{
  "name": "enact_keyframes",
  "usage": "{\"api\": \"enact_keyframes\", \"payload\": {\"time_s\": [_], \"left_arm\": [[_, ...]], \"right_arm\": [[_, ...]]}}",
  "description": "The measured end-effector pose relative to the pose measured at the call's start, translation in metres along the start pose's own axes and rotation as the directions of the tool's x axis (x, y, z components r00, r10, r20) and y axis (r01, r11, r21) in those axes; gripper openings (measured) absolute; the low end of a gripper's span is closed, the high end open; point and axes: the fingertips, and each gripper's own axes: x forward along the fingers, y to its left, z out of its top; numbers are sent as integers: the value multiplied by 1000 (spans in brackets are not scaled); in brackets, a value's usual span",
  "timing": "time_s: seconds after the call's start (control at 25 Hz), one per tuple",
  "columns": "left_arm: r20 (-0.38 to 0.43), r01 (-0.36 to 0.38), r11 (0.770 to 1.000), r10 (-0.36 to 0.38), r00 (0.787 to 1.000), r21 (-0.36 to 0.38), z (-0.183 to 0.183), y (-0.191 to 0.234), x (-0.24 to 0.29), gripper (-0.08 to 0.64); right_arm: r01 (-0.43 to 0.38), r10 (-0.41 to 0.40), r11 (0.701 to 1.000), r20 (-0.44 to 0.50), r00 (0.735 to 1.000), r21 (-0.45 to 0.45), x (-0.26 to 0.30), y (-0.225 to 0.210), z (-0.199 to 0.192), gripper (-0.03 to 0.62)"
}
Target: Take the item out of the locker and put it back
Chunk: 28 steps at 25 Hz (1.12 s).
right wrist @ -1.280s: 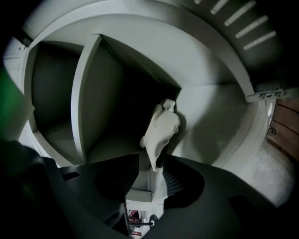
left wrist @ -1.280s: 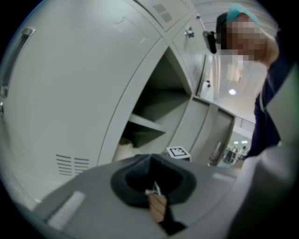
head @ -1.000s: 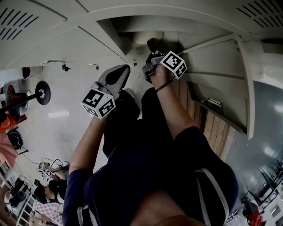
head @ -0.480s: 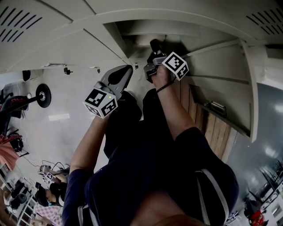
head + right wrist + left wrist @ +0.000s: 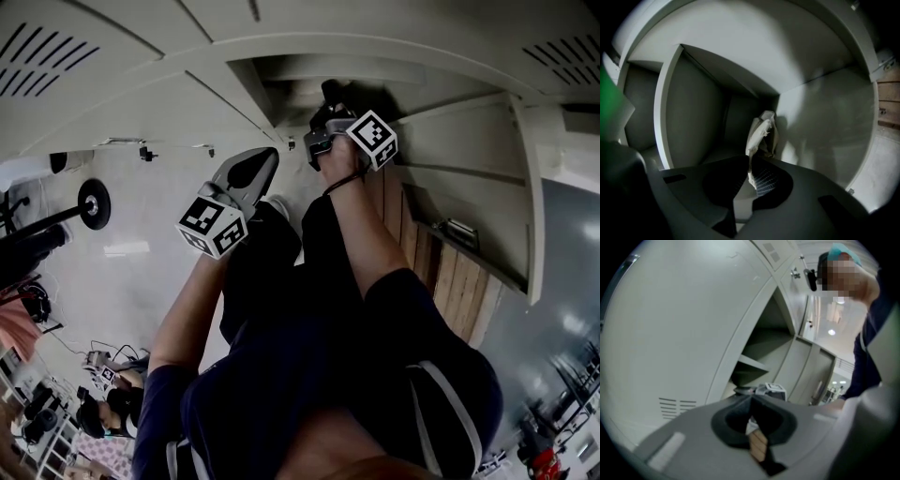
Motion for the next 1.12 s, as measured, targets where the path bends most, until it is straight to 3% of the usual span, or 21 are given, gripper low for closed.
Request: {"api": "enact_keyframes", "payload": {"time_s": [0.24,0.48,1.12], "left_arm": [[-9,-3,1000,3,1000,-3,10,-6,-3,3],[-31,-5,1000,4,1000,-15,20,-16,-7,3],[-79,21,999,-24,997,-36,54,-70,-17,3]], "right_arm": [[-141,140,990,24,990,30,4,28,4,18],[-228,226,973,53,973,43,-11,46,14,17],[-160,160,986,3,987,55,-74,72,7,17]]}}
